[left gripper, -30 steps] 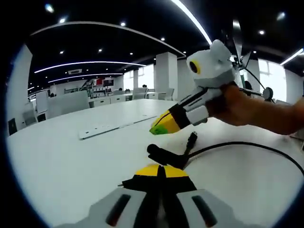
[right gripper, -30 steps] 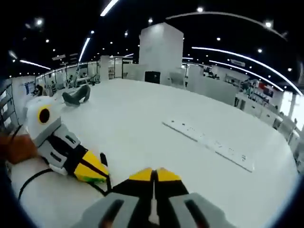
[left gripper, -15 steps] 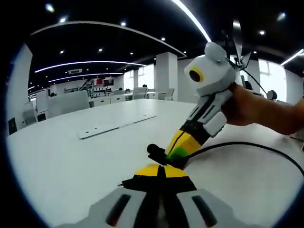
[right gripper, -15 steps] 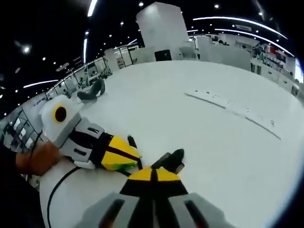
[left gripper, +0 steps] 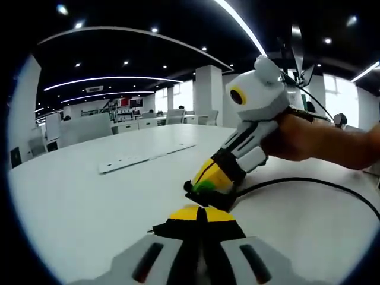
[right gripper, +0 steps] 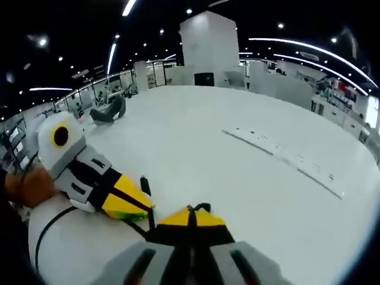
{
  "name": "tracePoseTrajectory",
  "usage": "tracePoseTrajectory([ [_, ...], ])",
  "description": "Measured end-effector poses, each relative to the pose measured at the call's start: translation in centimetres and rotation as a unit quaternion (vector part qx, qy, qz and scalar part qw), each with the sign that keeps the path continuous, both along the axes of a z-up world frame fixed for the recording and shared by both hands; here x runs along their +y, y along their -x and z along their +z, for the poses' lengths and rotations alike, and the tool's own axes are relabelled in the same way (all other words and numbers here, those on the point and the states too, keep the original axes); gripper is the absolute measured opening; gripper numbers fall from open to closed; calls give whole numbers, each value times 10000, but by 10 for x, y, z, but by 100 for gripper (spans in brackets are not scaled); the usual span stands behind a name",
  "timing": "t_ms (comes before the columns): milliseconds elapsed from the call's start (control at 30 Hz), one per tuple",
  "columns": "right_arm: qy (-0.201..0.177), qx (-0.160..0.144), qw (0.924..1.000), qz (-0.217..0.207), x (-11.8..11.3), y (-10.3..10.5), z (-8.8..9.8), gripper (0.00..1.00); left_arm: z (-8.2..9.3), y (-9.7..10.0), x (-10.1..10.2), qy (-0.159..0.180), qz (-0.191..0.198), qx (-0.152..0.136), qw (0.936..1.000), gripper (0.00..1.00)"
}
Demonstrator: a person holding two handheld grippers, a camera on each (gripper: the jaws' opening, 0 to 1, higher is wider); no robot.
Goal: Find the charging cable on the desk, coil it up and secure with Velcro.
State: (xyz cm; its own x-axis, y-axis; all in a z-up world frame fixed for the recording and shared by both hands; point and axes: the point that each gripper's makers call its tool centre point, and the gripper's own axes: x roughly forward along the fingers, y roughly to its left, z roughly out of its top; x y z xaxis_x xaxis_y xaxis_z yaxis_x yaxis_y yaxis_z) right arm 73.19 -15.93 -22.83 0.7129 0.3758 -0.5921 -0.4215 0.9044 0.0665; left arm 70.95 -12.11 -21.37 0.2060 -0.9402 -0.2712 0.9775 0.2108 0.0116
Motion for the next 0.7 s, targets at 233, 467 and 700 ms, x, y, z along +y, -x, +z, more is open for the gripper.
tracePoseTrajectory([
  [233, 8, -201, 9997, -123, -1, -5, -1, 1, 0, -1, 0, 0, -5, 0, 10000, 2],
  [467, 329, -427, 9984, -183, 3, 3, 8, 2, 0, -1, 0, 2, -8, 10, 10000, 2],
  [700, 105, -544, 9983, -186, 6, 25, 18, 2, 0, -2, 0, 0, 6, 18, 10000, 2],
])
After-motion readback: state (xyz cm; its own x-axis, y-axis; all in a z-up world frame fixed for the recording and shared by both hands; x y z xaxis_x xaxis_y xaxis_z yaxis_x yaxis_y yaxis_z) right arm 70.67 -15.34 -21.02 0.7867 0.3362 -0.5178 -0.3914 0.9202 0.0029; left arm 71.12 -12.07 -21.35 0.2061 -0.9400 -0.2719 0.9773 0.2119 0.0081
